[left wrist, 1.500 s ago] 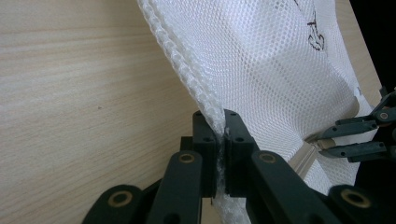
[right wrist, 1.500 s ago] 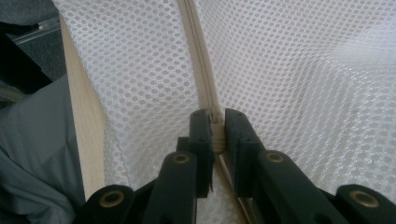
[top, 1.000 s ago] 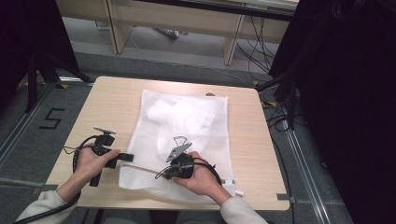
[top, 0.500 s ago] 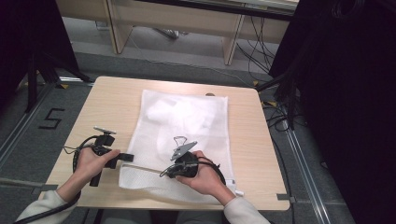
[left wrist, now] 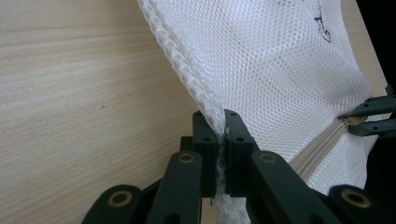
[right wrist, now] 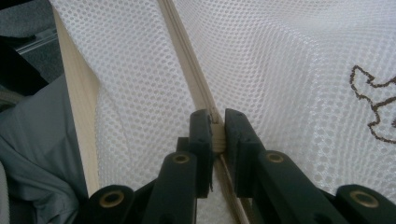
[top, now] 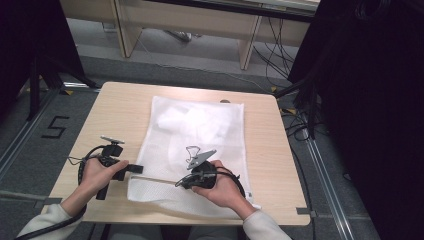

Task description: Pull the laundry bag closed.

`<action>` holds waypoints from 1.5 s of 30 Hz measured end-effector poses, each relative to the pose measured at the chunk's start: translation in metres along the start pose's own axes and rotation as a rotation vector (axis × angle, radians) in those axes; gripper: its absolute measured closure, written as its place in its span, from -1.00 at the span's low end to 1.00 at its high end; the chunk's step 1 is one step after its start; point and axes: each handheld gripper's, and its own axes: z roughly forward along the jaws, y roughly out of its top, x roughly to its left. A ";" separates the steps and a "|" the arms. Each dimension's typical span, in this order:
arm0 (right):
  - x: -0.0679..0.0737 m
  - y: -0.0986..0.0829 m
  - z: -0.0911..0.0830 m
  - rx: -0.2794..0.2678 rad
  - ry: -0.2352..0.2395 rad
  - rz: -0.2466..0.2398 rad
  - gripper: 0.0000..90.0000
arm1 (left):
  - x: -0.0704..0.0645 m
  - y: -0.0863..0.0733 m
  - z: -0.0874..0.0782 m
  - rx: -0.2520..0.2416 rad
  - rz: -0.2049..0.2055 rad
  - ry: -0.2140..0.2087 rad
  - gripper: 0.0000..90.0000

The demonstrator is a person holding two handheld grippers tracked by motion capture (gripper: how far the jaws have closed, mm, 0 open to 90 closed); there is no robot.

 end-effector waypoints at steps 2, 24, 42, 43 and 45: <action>0.000 -0.001 -0.001 0.000 0.000 0.008 0.84 | 0.000 0.000 0.000 -0.001 -0.001 0.000 0.89; -0.003 -0.005 -0.007 -0.012 0.000 0.015 0.84 | 0.000 0.000 0.000 -0.001 -0.002 -0.002 0.89; -0.006 -0.010 -0.013 -0.011 -0.001 0.021 0.84 | 0.000 0.000 0.000 -0.003 -0.002 0.001 0.89; -0.006 -0.010 -0.014 -0.007 -0.002 0.021 0.84 | 0.000 0.000 0.000 -0.002 -0.003 0.000 0.89; -0.006 -0.011 -0.014 -0.010 -0.007 0.019 0.84 | 0.000 0.000 0.000 -0.001 -0.003 -0.001 0.89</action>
